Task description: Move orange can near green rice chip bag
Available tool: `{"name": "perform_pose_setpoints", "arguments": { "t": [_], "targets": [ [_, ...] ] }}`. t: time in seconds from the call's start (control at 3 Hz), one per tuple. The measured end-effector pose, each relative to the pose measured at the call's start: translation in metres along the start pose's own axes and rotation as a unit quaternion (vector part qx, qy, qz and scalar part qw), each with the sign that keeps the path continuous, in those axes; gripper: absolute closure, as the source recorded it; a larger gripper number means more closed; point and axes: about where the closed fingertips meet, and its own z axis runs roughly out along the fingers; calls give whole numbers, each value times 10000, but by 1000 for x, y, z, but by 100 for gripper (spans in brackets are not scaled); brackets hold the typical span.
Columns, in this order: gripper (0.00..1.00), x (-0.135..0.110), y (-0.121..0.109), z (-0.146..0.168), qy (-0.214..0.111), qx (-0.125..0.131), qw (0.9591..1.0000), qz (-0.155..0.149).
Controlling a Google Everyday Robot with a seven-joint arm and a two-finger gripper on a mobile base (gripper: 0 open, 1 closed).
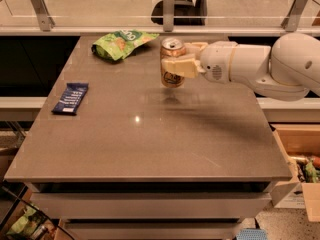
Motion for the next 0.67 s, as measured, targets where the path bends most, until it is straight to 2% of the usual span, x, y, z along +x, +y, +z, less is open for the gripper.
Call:
{"name": "perform_pose_setpoints", "arguments": {
  "t": [0.67],
  "targets": [
    [100,-26,-38,24,-30,-137,9999,-94]
  ]
}}
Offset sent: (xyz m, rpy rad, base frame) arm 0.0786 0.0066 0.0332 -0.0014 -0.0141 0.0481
